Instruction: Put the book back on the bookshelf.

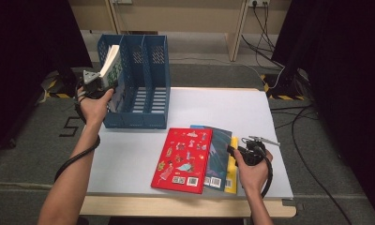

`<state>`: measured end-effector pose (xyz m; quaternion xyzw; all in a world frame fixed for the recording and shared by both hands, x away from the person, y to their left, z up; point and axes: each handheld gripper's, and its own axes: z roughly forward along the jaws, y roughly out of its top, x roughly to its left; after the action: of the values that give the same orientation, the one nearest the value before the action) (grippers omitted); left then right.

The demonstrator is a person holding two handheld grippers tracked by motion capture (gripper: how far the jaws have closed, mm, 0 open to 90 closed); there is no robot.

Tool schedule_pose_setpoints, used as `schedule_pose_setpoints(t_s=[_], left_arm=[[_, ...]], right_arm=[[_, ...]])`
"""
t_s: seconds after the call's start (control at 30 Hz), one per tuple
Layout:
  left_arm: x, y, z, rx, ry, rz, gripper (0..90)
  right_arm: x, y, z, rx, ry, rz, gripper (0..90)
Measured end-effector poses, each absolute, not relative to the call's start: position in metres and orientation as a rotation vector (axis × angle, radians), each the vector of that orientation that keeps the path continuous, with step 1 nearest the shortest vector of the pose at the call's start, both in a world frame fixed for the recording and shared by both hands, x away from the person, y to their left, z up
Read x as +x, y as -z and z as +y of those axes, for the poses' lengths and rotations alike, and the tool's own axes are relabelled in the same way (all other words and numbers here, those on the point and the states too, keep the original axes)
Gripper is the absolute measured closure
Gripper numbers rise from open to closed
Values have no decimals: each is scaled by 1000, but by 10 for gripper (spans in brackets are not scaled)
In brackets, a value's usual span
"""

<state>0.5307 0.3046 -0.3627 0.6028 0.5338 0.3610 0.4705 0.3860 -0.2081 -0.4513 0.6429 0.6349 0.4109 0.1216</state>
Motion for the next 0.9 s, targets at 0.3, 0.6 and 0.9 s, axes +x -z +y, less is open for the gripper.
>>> schedule_pose_setpoints(t_s=[0.3, 0.6, 0.9], left_arm=[[534, 361, 303, 1485, -891, 1335, 713], [539, 366, 300, 1444, -850, 1358, 651], [542, 372, 300, 1431, -856, 1365, 653]], right_arm=[[387, 455, -206, 1877, -1190, 1875, 498], [387, 454, -209, 1884, -1192, 1865, 498], [387, 453, -212, 1879, -1193, 1857, 498]])
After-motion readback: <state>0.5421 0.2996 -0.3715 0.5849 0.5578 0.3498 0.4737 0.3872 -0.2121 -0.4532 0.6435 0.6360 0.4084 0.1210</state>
